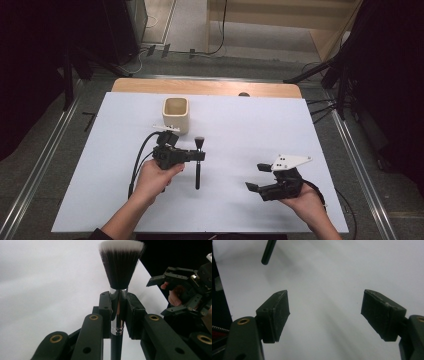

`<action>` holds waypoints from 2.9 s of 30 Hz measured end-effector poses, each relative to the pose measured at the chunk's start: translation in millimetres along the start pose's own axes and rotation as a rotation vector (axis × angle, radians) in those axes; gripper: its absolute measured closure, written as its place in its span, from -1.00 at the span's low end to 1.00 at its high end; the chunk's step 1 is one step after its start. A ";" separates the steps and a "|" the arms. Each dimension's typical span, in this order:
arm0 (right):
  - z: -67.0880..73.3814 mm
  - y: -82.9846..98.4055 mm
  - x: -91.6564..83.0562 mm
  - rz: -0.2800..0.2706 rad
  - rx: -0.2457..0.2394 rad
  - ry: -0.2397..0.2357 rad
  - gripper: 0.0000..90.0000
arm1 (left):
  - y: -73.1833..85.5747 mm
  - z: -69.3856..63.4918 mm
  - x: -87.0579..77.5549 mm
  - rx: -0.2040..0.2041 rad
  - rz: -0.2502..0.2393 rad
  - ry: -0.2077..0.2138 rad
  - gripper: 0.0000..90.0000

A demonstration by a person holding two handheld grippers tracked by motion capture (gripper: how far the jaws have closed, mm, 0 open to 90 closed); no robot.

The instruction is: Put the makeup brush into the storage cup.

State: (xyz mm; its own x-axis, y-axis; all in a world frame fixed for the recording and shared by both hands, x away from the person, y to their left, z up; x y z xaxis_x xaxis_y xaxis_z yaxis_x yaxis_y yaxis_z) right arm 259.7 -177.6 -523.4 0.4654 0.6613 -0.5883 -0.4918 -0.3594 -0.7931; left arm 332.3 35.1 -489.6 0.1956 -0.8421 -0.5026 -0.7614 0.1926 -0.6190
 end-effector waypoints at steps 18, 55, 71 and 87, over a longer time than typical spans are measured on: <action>-16.1 17.5 -8.1 0.017 0.042 0.040 -0.47 | -4.8 0.0 -10.0 0.019 -0.009 0.001 0.72; -16.6 18.7 -5.7 0.021 0.064 0.043 -0.46 | -53.0 0.2 -51.2 0.053 -0.067 -0.048 0.72; -15.5 17.3 -5.9 0.012 0.058 0.041 -0.46 | -76.9 3.2 -63.3 0.068 -0.078 -0.077 0.72; -14.1 18.1 -4.9 0.017 0.065 0.033 -0.46 | -101.1 6.4 -69.1 0.077 -0.093 -0.112 0.72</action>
State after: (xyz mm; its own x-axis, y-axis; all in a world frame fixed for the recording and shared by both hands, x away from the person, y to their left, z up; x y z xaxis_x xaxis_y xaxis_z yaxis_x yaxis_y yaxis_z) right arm 258.9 -196.7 -537.1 0.4802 0.6332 -0.6071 -0.5459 -0.3260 -0.7718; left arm 399.7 77.0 -396.1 0.3342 -0.7975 -0.5024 -0.6879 0.1580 -0.7084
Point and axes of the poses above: each handheld gripper's, and its own axes: x roughly forward along the jaws, y roughly out of its underside, z roughly to its left, the point moved 9 cm from there along x, roughly forward along the jaws, and after that the axes turned 4 degrees about -z, right-handed, at the moved point
